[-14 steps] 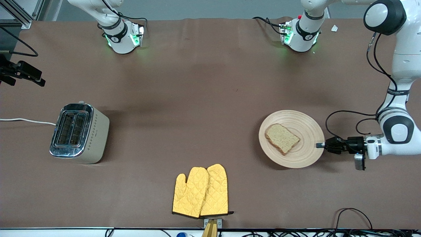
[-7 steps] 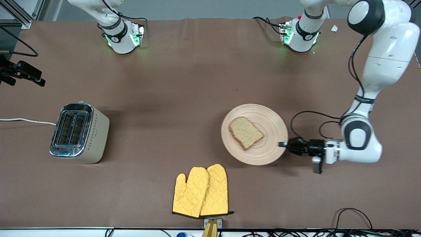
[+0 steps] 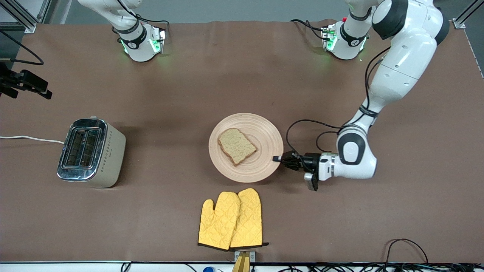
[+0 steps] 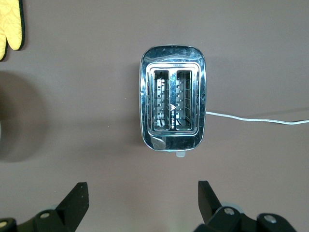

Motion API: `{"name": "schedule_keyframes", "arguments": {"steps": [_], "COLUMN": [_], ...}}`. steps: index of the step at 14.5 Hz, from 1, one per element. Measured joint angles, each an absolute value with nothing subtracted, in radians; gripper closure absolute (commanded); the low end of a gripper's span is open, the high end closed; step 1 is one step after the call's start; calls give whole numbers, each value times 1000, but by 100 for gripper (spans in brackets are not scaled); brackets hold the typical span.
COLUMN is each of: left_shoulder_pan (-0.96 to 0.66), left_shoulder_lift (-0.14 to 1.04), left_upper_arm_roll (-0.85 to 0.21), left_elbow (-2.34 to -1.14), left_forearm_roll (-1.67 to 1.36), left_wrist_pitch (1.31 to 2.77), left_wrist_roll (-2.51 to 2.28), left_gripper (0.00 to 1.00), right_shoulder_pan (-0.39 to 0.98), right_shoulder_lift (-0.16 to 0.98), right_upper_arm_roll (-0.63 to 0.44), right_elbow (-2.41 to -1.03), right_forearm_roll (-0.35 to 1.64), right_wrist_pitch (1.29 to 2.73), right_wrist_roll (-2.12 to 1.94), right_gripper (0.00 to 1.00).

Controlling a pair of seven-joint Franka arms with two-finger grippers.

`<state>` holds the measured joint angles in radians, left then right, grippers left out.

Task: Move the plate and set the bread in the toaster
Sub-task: 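Slide the plate with the left gripper toward the table middle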

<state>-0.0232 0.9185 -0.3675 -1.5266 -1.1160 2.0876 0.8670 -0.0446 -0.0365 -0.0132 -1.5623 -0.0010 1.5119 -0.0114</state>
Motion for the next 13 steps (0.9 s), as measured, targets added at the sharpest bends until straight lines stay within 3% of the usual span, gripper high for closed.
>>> {"name": "schedule_keyframes", "arguments": {"steps": [6, 7, 8, 9, 10, 13], "left_shoulder_pan": [-193, -219, -236, -243, -244, -239], "left_shoulder_lift": [965, 973, 978, 979, 979, 977], "left_upper_arm_roll": [-367, -367, -368, -368, -368, -367], "left_elbow": [-1541, -1541, -1541, -1541, -1541, -1533], "left_forearm_roll": [-1272, -1295, -1321, -1332, -1337, -1337], "left_wrist_pitch": [2300, 2333, 2347, 2354, 2355, 2356], "left_wrist_roll": [867, 867, 865, 865, 853, 732], "left_gripper": [98, 94, 81, 36, 3, 0], "right_shoulder_pan": [-45, -45, -45, -45, -45, -45], "right_shoulder_lift": [-37, -37, -37, -37, -37, -37], "right_upper_arm_roll": [-13, -13, -13, -13, -13, -13], "right_elbow": [-1562, -1562, -1563, -1562, -1562, -1562], "right_forearm_roll": [-1, -1, -1, -1, -1, -1], "right_wrist_pitch": [1512, 1512, 1512, 1512, 1512, 1512], "right_wrist_roll": [-11, -11, -11, -11, -11, -12], "right_gripper": [0, 0, 0, 0, 0, 0]}}
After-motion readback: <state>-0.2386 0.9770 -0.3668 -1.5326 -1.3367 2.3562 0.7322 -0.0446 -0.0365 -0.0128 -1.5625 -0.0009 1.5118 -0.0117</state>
